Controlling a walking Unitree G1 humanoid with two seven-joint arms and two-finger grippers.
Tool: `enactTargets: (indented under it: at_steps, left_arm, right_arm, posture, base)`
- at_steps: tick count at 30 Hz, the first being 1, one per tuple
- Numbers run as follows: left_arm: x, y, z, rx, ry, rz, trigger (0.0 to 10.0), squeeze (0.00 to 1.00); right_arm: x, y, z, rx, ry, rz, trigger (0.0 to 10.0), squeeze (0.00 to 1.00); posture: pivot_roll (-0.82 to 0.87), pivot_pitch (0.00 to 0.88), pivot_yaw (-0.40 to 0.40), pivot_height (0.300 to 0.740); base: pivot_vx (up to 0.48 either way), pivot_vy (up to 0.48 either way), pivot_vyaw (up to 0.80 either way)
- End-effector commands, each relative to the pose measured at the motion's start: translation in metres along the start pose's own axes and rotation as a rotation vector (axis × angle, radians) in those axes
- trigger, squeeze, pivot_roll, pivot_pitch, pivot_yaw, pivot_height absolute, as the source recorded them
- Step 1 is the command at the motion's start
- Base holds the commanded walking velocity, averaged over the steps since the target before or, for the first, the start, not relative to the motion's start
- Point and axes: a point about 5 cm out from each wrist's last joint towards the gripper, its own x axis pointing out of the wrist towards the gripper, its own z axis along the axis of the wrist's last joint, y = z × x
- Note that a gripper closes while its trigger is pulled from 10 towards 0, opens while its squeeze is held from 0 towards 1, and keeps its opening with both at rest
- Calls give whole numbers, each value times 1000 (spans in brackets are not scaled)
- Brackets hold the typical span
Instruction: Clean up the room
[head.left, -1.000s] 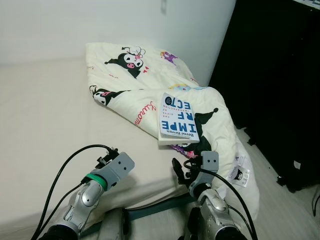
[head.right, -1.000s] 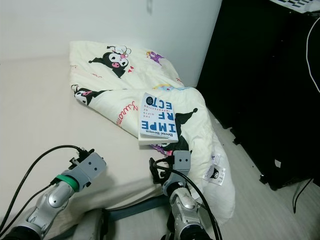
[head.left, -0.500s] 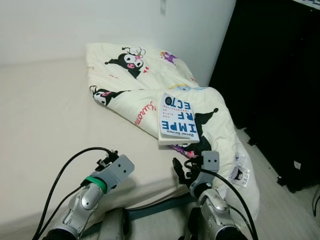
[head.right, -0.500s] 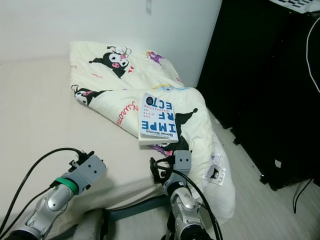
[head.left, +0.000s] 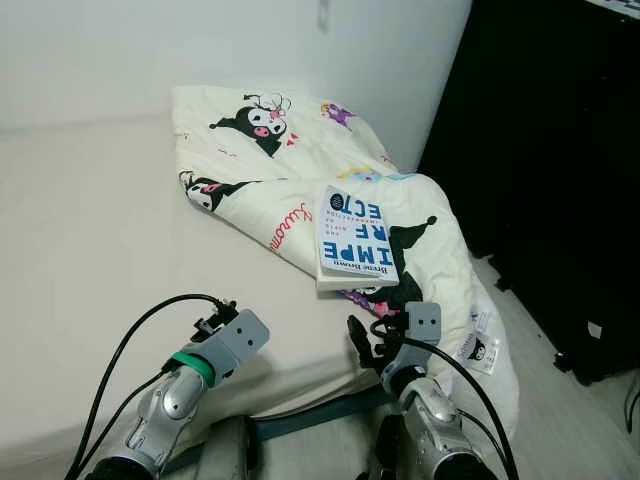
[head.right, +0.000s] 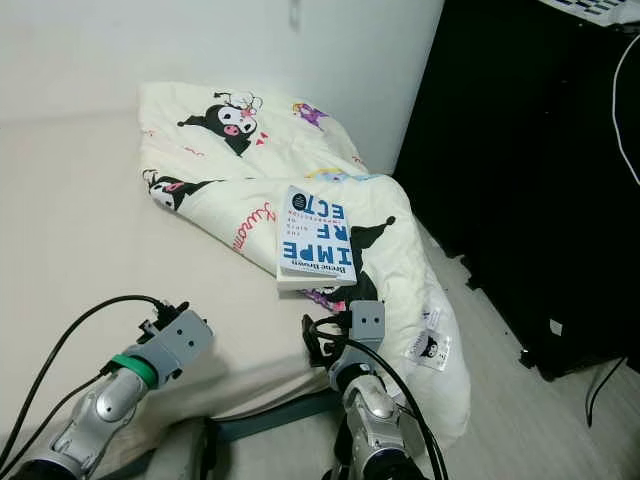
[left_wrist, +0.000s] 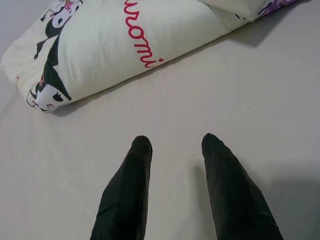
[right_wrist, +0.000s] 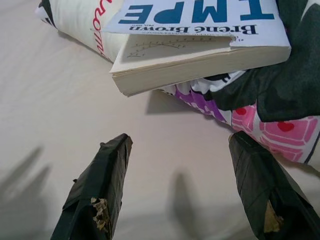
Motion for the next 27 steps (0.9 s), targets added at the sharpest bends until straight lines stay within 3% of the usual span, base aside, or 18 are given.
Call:
enactTargets:
  at_steps: [1, 16, 27]
  left_arm:
    - [0, -4, 2, 12, -5, -15, 10000, 0]
    - [1, 0, 6, -20, -8, 5, 10000, 0]
    - [5, 8, 18, -47, -43, 30, 10000, 0]
  right_arm:
    - [-4, -3, -3, -3, 2, -7, 10000, 0]
    - [-2, -9, 5, 11, -31, -31, 10000, 0]
    - [5, -17, 22, 101, -100, -44, 10000, 0]
  posture:
    - [223, 13, -9, 600]
    - [220, 35, -12, 600]
    - [218, 47, -11, 600]
  base:
    - [0, 0, 0]
    - [0, 0, 0]
    - [0, 0, 0]
